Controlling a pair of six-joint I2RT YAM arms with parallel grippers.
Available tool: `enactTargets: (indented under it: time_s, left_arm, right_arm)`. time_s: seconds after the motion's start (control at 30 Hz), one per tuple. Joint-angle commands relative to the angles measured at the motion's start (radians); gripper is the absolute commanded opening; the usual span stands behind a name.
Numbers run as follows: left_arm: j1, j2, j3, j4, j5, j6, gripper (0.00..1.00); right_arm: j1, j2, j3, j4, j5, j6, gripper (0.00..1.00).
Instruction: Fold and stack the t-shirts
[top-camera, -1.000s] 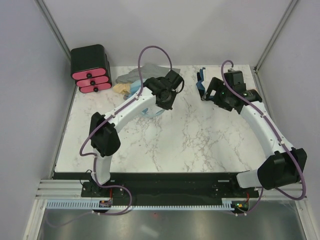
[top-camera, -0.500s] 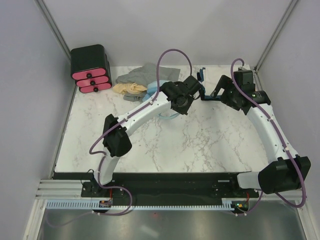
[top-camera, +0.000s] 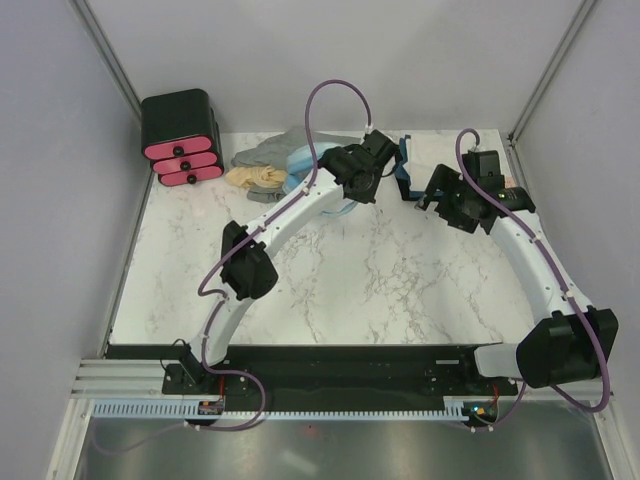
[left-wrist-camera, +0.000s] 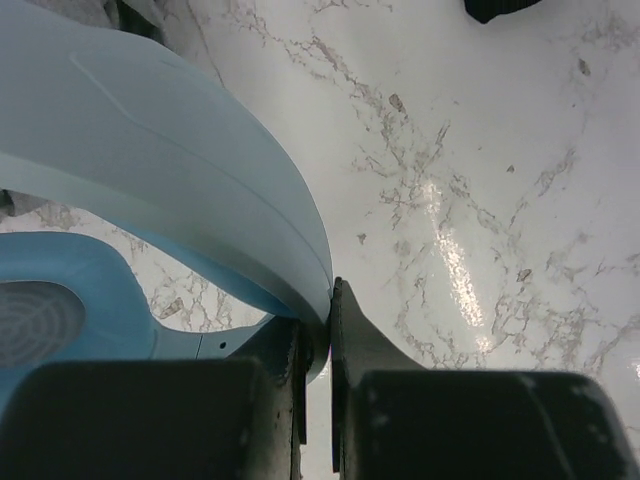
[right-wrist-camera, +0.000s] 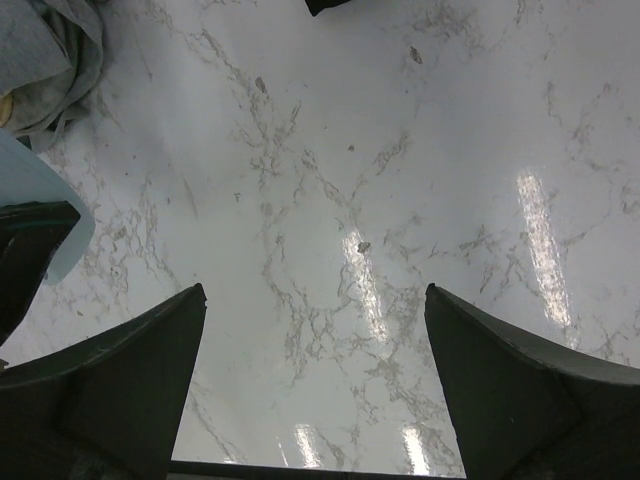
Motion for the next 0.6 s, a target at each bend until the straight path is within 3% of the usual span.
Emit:
enactTargets:
  time_s: [0.0, 0.17, 0.37, 0.57]
  left_arm:
    - [-0.012, -0.028, 0.085, 0.121, -0.047, -0.038, 0.02]
    - [0.001, -0.014, 0.117, 0.256, 0.008, -0.034, 0.02]
    - [0.043, 0.035, 0.133, 0.296, 0.062, -0.16, 0.02]
    - [0.055, 0.107, 0.149, 0.402, 0.081, -0.108, 0.02]
  right_arm:
    - [0.0, -0.025, -0.012, -0.005, -0.021, -0.02, 0.98]
    - [0.001, -0.007, 0.0, -0.002, -0.025, -0.019, 0.98]
    - [0.0, -0.021, -0.026, 0.006, -0.041, -0.009, 0.98]
    - [0.0, -0.053, -0.098, 0.05, -0.122, 0.038, 0.98]
